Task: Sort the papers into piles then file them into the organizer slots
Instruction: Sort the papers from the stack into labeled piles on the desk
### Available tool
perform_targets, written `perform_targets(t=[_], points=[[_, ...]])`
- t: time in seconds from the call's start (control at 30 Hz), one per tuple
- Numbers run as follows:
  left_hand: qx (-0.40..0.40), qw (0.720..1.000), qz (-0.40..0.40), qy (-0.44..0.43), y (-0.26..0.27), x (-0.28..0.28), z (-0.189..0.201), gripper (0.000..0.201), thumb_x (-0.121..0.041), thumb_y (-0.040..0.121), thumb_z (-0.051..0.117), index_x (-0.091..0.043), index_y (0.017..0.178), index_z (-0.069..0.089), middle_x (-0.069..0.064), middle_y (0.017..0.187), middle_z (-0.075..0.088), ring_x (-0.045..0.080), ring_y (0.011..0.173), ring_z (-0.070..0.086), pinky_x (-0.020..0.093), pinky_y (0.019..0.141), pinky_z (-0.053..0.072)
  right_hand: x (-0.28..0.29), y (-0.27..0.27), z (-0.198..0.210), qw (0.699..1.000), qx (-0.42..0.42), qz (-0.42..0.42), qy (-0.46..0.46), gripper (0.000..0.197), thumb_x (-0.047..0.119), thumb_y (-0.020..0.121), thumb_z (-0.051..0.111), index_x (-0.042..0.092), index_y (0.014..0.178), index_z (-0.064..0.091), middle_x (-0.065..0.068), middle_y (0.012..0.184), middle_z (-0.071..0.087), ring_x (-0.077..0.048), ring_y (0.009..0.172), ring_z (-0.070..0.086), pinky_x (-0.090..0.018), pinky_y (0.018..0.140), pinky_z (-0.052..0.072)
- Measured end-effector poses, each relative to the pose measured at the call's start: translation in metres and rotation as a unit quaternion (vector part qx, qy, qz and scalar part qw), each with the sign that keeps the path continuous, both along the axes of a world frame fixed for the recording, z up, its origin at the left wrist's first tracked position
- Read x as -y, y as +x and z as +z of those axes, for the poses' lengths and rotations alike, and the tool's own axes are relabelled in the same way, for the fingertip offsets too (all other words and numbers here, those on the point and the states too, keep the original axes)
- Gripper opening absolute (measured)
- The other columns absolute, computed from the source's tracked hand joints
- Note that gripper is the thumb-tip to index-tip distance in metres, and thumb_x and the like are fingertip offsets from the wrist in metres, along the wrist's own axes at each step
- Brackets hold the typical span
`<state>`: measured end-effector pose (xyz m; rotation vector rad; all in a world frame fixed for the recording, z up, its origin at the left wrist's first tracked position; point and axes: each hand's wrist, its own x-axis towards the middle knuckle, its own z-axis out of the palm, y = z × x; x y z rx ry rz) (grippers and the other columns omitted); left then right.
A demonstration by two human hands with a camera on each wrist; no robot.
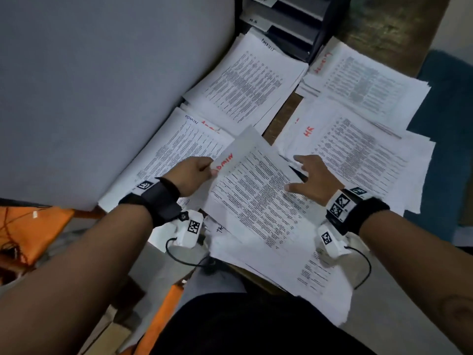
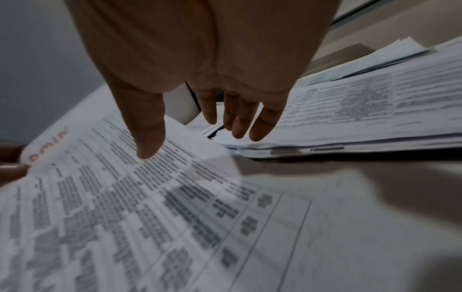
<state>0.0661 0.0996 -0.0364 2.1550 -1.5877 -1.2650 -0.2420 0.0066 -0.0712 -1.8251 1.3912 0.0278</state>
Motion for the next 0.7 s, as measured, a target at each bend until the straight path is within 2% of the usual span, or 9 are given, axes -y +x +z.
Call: perform_targets(t=[0.13, 0.27, 0.37, 0.4, 0.43, 0.5, 0.57, 0.63, 0.7], points=[[-0.030, 0.999, -0.014, -0.018, 0.009, 0.013, 0.013, 0.013, -0.026, 0.100, 0.055, -0.016, 0.095, 0.063, -0.006, 0.080, 0.062, 0.010, 0.066, 0.051, 0.026, 0.061, 0.039, 0.004, -0.003, 0.022, 0.999, 0.025, 0.011, 0.047, 0.053, 0.032, 0.080, 0.078, 0.018, 0.126, 0.056, 0.002, 0.121, 0.060, -0.013, 0.106, 0.059, -0.022, 0.080, 0.043], [-0.045, 0.998, -0.025, -0.025, 0.008, 0.024, 0.020, 0.015, -0.026, 0.100, 0.054, -0.017, 0.092, 0.062, -0.008, 0.080, 0.062, 0.008, 0.069, 0.053, 0.026, 0.067, 0.042, 0.003, -0.005, 0.038, 0.997, 0.027, 0.035, 0.061, 0.018, 0.028, 0.089, 0.068, 0.022, 0.105, 0.062, -0.003, 0.102, 0.069, -0.018, 0.097, 0.064, -0.029, 0.077, 0.041], [-0.051, 0.998, -0.026, -0.028, 0.003, 0.024, 0.019, 0.017, -0.029, 0.100, 0.054, -0.019, 0.091, 0.063, -0.008, 0.080, 0.065, 0.010, 0.071, 0.056, 0.026, 0.066, 0.044, -0.004, -0.006, 0.047, 0.995, 0.044, 0.048, 0.076, 0.010, 0.021, 0.093, 0.062, 0.028, 0.087, 0.060, 0.020, 0.069, 0.064, 0.011, 0.064, 0.056, -0.022, 0.064, 0.035], [-0.055, 0.998, -0.016, -0.031, 0.001, 0.023, 0.019, 0.016, -0.031, 0.099, 0.056, -0.020, 0.090, 0.064, -0.008, 0.079, 0.066, 0.010, 0.069, 0.057, 0.026, 0.065, 0.044, -0.005, -0.006, 0.046, 0.995, 0.043, 0.044, 0.075, 0.013, 0.021, 0.094, 0.061, 0.027, 0.083, 0.058, 0.023, 0.063, 0.062, 0.012, 0.059, 0.054, -0.021, 0.061, 0.034], [-0.057, 0.998, -0.004, -0.038, -0.001, 0.023, 0.019, 0.015, -0.032, 0.098, 0.058, -0.021, 0.090, 0.065, -0.008, 0.079, 0.067, 0.011, 0.069, 0.059, 0.026, 0.063, 0.044, -0.005, -0.007, 0.044, 0.996, 0.039, 0.038, 0.074, 0.013, 0.021, 0.094, 0.059, 0.025, 0.082, 0.058, 0.021, 0.064, 0.063, 0.010, 0.061, 0.055, -0.021, 0.062, 0.035], [-0.069, 0.996, 0.039, -0.042, 0.001, 0.024, 0.014, 0.014, -0.038, 0.092, 0.066, -0.024, 0.094, 0.066, -0.008, 0.085, 0.071, 0.015, 0.073, 0.065, 0.029, 0.066, 0.049, -0.006, -0.012, 0.038, 0.997, 0.030, 0.020, 0.063, 0.016, 0.022, 0.094, 0.059, 0.022, 0.078, 0.056, 0.009, 0.071, 0.063, -0.009, 0.069, 0.056, -0.028, 0.068, 0.039], [-0.104, 0.989, 0.098, -0.045, 0.005, 0.025, 0.012, 0.028, -0.046, 0.078, 0.076, -0.029, 0.097, 0.065, -0.004, 0.091, 0.075, 0.020, 0.080, 0.071, 0.037, 0.072, 0.056, -0.003, -0.018, 0.033, 0.997, 0.045, -0.017, 0.060, 0.021, 0.020, 0.094, 0.059, 0.022, 0.074, 0.053, 0.005, 0.068, 0.059, -0.016, 0.066, 0.052, -0.033, 0.073, 0.041], [-0.140, 0.976, 0.158, -0.050, 0.011, 0.026, 0.007, 0.046, -0.048, 0.067, 0.081, -0.030, 0.104, 0.062, 0.003, 0.090, 0.075, 0.027, 0.081, 0.073, 0.046, 0.075, 0.058, 0.000, -0.020, 0.028, 0.992, 0.074, -0.081, 0.068, 0.011, 0.020, 0.094, 0.058, 0.016, 0.086, 0.064, -0.002, 0.081, 0.069, -0.025, 0.079, 0.062, -0.037, 0.081, 0.047], [-0.160, 0.967, 0.194, -0.047, 0.018, 0.027, 0.003, 0.056, -0.037, 0.074, 0.081, -0.021, 0.121, 0.055, 0.007, 0.087, 0.074, 0.027, 0.080, 0.073, 0.049, 0.079, 0.057, 0.002, -0.014, 0.023, 0.982, 0.095, -0.146, 0.074, 0.016, 0.021, 0.093, 0.059, 0.010, 0.101, 0.066, -0.011, 0.093, 0.072, -0.028, 0.082, 0.064, -0.038, 0.080, 0.049]])
